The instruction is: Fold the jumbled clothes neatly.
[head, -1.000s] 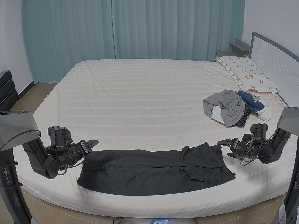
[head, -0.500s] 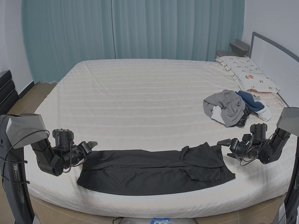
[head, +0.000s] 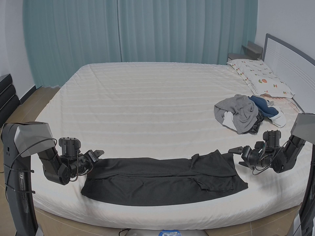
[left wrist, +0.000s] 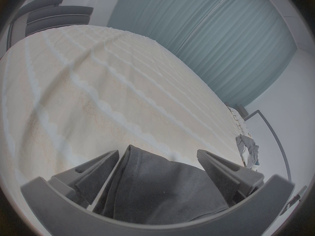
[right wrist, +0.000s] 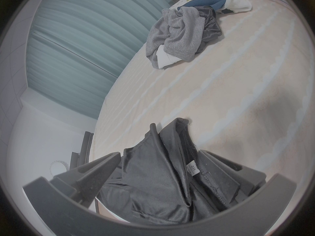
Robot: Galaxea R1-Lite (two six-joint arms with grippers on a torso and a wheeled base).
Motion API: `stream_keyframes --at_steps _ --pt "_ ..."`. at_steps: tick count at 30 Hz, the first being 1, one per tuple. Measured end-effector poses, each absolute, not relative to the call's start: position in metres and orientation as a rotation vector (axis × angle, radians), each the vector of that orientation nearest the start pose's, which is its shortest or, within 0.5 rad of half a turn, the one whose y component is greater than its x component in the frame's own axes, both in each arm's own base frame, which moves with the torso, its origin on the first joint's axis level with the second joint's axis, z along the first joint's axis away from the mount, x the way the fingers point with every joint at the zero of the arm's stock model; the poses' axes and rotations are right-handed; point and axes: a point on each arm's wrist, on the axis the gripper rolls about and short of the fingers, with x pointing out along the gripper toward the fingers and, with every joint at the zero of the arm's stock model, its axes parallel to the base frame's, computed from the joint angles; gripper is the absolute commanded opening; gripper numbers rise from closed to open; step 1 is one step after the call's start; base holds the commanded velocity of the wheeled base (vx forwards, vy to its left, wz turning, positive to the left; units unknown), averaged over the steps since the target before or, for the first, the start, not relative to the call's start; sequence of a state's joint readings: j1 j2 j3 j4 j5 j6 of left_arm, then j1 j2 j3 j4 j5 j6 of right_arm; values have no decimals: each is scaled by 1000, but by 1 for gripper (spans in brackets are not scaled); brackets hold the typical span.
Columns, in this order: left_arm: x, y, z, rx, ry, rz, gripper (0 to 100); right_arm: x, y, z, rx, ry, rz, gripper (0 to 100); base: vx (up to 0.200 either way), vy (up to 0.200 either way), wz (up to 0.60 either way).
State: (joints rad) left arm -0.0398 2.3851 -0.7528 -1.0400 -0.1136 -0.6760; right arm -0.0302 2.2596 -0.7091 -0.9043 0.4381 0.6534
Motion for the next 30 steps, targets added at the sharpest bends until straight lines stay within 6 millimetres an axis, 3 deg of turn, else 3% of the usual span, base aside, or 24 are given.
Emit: stream_keyframes --at_steps 9,18,30 --pt "377 -12 -36 -687 598 84 0 360 0 -6 778 740 173 100 0 0 0" --pt "391 0 -29 -820 514 172 0 376 4 -9 834 728 172 100 0 0 0" --pt "394 7 -35 -826 498 189 0 388 7 -19 839 728 177 100 0 0 0"
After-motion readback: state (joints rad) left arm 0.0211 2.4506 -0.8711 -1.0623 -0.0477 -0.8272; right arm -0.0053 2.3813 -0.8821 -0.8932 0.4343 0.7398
